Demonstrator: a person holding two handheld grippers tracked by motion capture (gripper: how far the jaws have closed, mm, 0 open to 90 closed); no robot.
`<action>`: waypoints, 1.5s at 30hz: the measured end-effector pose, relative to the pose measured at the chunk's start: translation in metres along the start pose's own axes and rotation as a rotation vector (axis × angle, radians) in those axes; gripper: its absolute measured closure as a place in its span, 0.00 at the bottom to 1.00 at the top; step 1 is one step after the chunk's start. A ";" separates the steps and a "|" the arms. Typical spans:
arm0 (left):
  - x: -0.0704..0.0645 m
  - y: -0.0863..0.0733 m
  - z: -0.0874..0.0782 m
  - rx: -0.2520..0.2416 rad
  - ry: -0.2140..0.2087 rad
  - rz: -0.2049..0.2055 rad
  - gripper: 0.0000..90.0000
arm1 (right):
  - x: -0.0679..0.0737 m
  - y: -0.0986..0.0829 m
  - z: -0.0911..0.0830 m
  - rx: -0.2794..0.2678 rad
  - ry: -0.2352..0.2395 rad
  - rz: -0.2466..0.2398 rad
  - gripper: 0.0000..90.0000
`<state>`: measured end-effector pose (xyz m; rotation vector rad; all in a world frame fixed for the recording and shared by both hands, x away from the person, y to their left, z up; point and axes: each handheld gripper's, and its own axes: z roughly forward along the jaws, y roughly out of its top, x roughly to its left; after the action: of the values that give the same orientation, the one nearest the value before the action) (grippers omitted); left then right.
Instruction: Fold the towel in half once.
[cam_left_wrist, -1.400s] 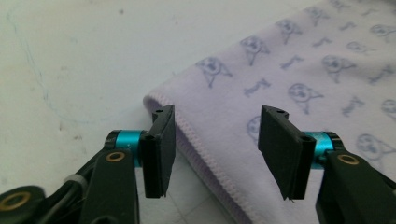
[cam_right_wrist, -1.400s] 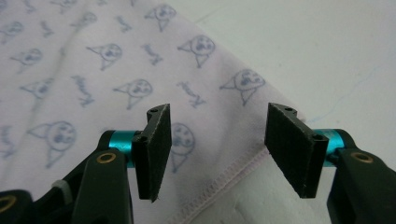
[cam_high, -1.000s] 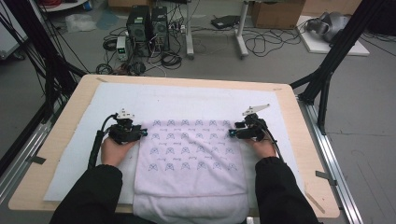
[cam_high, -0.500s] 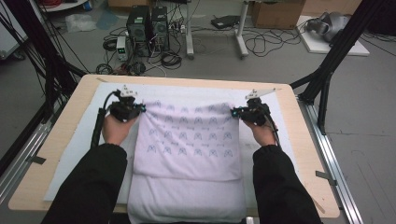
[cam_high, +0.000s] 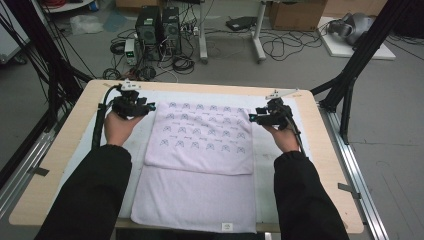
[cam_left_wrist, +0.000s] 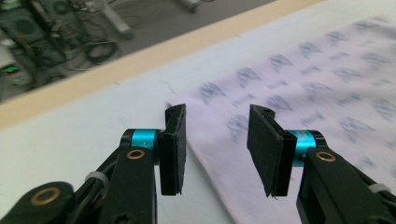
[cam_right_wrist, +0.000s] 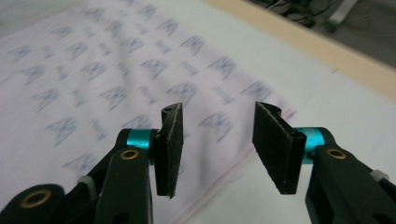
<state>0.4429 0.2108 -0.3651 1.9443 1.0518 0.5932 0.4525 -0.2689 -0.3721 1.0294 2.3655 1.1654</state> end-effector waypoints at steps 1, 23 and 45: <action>-0.003 -0.011 -0.003 -0.001 -0.027 -0.003 0.64 | 0.002 -0.004 0.000 0.007 0.021 0.006 0.57; -0.055 -0.111 -0.042 0.102 -0.324 0.168 0.75 | 0.078 -0.093 -0.015 0.106 0.235 -0.056 0.65; -0.068 -0.083 -0.106 -0.013 -0.342 0.165 0.99 | 0.093 -0.082 -0.064 -0.002 0.266 -0.103 0.98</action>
<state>0.2931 0.2257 -0.3776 2.0431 0.6780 0.3366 0.3146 -0.2716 -0.3926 0.7820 2.5826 1.3369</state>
